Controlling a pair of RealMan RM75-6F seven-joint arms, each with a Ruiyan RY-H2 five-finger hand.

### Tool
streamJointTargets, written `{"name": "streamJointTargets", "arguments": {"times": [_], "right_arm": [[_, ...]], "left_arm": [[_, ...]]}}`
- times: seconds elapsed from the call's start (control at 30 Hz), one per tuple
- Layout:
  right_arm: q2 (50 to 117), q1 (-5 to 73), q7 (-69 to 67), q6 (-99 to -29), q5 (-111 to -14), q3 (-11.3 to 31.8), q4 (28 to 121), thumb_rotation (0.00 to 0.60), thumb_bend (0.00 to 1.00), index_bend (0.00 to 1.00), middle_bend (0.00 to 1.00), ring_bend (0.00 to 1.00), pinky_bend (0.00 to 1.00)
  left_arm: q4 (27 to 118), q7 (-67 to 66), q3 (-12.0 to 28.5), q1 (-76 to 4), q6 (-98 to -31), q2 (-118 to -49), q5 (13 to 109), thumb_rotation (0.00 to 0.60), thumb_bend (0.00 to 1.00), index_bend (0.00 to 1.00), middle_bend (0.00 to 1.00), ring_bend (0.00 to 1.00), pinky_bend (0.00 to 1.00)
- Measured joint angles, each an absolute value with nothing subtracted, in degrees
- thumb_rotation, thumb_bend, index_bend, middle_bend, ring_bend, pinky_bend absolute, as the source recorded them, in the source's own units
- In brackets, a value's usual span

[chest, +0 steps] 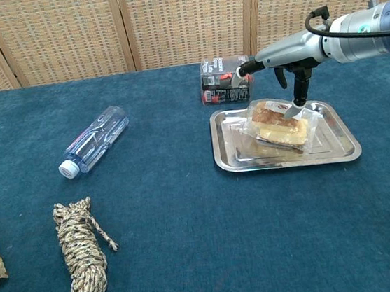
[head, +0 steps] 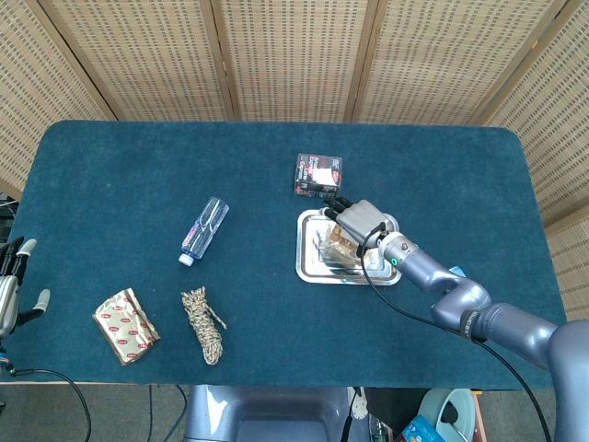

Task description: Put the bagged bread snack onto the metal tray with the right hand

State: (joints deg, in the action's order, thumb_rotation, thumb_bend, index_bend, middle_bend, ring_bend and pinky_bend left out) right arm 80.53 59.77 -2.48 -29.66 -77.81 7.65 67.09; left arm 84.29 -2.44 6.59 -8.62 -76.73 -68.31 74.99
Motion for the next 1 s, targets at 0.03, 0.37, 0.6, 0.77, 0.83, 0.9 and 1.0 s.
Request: {"name": "streamJointTargets", "arguments": {"times": [0.03, 0.37, 0.6, 0.77, 0.83, 0.9, 1.0], "right_arm": [[79.9, 59.5, -1.2, -30.0, -76.9, 7.7, 68.3, 0.6, 0.22, 0.07, 0.0, 0.04, 0.37], [70.8, 53.7, 12.1, -40.3, -68.4, 7.4, 83.1, 0.6, 0.22, 0.07, 0.0, 0.04, 0.37], [64.0, 46.4, 17.8, -54.1, -65.6, 6.7, 93.0, 0.6, 0.22, 0.07, 0.0, 0.04, 0.37], [59.5, 37.3, 19.1, -68.8, -66.1, 5.7, 99.3, 0.6, 0.22, 0.07, 0.0, 0.04, 0.37], [58.0, 32.4, 18.1, -74.7, -66.7, 4.9, 100.9, 0.6, 0.22, 0.07, 0.0, 0.04, 0.37], [57.0, 27.9, 15.8, -79.4, -67.6, 4.1, 101.8, 0.6, 0.22, 0.07, 0.0, 0.04, 0.36], [55.8, 21.2, 10.5, -85.6, -69.5, 2.7, 102.1, 0.6, 0.22, 0.07, 0.0, 0.04, 0.32]], "left_arm": [[84.3, -2.4, 6.5, -8.6, -76.8, -68.3, 75.1, 0.592, 0.41, 0.0, 0.0, 0.0, 0.0], [86.4, -3.7, 6.1, -8.7, -78.3, -67.4, 77.1, 0.593, 0.41, 0.0, 0.0, 0.0, 0.0], [88.6, -5.6, 6.1, -9.0, -79.2, -66.5, 78.3, 0.593, 0.41, 0.0, 0.0, 0.0, 0.0], [89.7, -7.1, 6.0, -10.0, -78.9, -66.3, 79.4, 0.593, 0.41, 0.0, 0.0, 0.0, 0.0], [90.1, -7.7, 6.0, -10.6, -78.6, -66.4, 80.0, 0.592, 0.41, 0.0, 0.0, 0.0, 0.0], [90.5, -8.4, 5.9, -11.1, -78.3, -66.5, 80.6, 0.592, 0.41, 0.0, 0.0, 0.0, 0.0], [90.9, -8.8, 5.7, -11.5, -78.2, -66.7, 81.1, 0.594, 0.41, 0.0, 0.0, 0.0, 0.0]]}}
